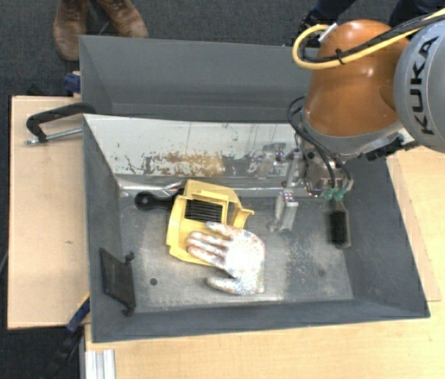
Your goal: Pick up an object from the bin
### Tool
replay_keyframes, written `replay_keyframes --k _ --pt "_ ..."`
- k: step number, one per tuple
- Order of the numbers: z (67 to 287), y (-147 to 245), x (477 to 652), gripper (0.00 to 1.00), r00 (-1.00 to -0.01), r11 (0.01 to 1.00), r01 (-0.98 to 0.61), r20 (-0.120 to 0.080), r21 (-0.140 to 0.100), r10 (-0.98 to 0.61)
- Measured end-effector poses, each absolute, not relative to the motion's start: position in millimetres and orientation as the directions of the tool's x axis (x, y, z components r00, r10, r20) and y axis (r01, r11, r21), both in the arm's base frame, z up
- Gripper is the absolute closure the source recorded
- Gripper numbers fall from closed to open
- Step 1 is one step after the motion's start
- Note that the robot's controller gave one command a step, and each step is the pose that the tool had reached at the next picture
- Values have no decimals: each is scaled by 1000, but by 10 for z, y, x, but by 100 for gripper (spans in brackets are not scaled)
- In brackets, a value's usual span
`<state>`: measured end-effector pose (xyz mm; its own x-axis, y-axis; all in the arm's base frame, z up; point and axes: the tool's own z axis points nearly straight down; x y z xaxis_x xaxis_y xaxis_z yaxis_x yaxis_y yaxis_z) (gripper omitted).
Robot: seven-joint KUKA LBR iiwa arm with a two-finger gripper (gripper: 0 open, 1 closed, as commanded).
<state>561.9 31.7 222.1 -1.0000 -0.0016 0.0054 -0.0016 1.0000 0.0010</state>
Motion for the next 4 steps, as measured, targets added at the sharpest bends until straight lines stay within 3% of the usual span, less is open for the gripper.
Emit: replay_keyframes --k 1,2,3,4 --pt "2270 316 5634 0 -1000 1000 -1 -4 1 -1" --pt "1858 417 5785 0 -999 1000 -32 -9 1 -32" --pt "1403 602 5660 0 -997 997 74 0 2 74" --pt "1027 755 5597 0 -987 987 162 -11 5 162"
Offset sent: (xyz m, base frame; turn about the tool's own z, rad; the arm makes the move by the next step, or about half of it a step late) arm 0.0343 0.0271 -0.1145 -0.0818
